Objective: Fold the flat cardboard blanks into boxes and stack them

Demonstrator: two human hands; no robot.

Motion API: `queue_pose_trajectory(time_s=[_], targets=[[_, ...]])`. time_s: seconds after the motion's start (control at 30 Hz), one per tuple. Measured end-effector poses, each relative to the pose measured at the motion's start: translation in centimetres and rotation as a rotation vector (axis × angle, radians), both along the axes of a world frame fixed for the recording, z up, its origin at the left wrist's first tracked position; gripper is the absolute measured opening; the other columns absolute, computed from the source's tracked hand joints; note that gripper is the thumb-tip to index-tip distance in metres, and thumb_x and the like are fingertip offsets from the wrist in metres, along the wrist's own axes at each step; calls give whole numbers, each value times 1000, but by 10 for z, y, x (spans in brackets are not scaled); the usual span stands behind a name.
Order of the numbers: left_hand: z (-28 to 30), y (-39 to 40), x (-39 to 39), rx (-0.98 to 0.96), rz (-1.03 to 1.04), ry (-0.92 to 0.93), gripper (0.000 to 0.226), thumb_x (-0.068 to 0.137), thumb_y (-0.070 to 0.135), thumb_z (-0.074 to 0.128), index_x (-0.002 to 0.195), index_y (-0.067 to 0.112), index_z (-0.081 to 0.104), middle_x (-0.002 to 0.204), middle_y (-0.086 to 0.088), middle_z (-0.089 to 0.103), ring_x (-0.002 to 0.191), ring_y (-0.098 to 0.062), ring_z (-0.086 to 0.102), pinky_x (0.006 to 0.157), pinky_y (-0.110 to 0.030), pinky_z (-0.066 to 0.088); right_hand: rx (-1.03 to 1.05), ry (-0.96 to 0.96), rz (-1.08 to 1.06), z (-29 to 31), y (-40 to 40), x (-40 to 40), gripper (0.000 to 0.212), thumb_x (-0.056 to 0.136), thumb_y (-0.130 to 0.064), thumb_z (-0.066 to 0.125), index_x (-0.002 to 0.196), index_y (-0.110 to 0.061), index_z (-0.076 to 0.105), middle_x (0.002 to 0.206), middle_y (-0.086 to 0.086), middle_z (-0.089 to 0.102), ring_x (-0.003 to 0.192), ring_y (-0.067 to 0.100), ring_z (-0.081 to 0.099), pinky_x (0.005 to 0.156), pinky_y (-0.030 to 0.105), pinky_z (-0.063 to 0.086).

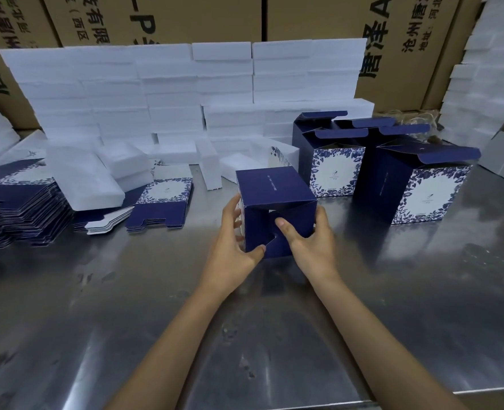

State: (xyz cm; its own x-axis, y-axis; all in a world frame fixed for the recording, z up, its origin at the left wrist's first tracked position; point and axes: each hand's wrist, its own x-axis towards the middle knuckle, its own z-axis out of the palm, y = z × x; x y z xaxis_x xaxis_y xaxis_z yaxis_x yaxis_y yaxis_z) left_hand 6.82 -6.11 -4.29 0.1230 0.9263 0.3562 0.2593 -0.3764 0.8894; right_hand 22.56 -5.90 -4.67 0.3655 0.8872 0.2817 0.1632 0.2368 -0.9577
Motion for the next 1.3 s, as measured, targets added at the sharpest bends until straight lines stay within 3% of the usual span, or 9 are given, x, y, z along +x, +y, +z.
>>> queue_pose_trajectory(time_s=[0.33, 0.53, 0.63, 0.73, 0.9, 1.03, 1.17, 1.23, 1.3], targets=[[9, -7, 4, -21, -41, -60, 92, 80, 7, 77, 149, 39, 25, 140, 10, 47, 111, 12, 55, 84, -17, 54, 23, -39, -2, -5, 0, 1, 41, 86, -33, 80, 115, -40, 53, 113, -13, 70, 103, 6, 67, 90, 34, 58], [24, -12, -1, -104, -18, -378, 34, 92, 42, 56, 125, 41, 61, 132, 19, 61, 125, 0, 55, 112, -46, 40, 4, 242, 207, 8, -16, 6, 44, 86, -53, 74, 122, -30, 64, 110, -21, 74, 104, -2, 69, 76, 8, 52], [25, -12, -3, -81, 62, -494, 29, 85, 44, 65, 110, 30, 69, 123, 9, 65, 119, -9, 61, 112, -54, 39, -33, 334, 221, 14, -19, 12, 30, 99, -44, 61, 122, -26, 65, 118, -10, 74, 109, 8, 69, 87, 21, 55], [23, -14, -6, -101, 68, -539, 68, 68, 46, 79, 130, 43, 51, 140, 14, 51, 129, -11, 53, 112, -40, 41, -104, 427, 246, 19, -21, 17, 36, 101, -40, 52, 127, -19, 65, 125, 9, 72, 101, 22, 66, 85, 36, 49], [25, -17, -9, -193, -67, -594, 109, 53, 25, 88, 142, 51, 31, 149, 1, 42, 132, -9, 51, 102, -27, 43, -96, 545, 308, 22, -27, 24, 55, 97, -62, 46, 130, -24, 67, 118, 2, 76, 96, 16, 72, 78, 30, 53], [26, -19, -8, -89, -18, -461, 110, 63, 13, 81, 149, 48, 23, 148, 6, 45, 129, -1, 49, 105, -23, 39, -88, 575, 237, 16, -25, 29, 25, 94, -36, 57, 110, -24, 71, 109, 0, 73, 89, 17, 63, 77, 32, 43], [28, -21, -5, 94, 71, -278, 107, 67, 8, 75, 147, 53, 20, 142, 11, 43, 127, -5, 48, 101, -18, 41, -71, 395, 104, 13, -22, 37, 39, 95, -7, 57, 122, -33, 69, 134, -5, 65, 120, 14, 61, 98, 35, 45], [27, -24, 1, 172, 59, -214, 102, 70, 5, 70, 147, 51, 22, 135, 14, 46, 120, -2, 51, 97, -14, 42, -39, 318, 44, 14, -25, 36, 35, 98, -11, 62, 117, -39, 69, 130, -12, 66, 124, 10, 60, 100, 25, 49], [25, -27, 8, 205, 61, -175, 93, 72, 5, 66, 147, 46, 29, 134, 12, 47, 117, 0, 52, 93, -10, 42, -29, 296, 29, 19, -30, 33, 25, 93, -41, 70, 119, -38, 70, 118, -21, 72, 117, 1, 63, 92, 17, 50]])
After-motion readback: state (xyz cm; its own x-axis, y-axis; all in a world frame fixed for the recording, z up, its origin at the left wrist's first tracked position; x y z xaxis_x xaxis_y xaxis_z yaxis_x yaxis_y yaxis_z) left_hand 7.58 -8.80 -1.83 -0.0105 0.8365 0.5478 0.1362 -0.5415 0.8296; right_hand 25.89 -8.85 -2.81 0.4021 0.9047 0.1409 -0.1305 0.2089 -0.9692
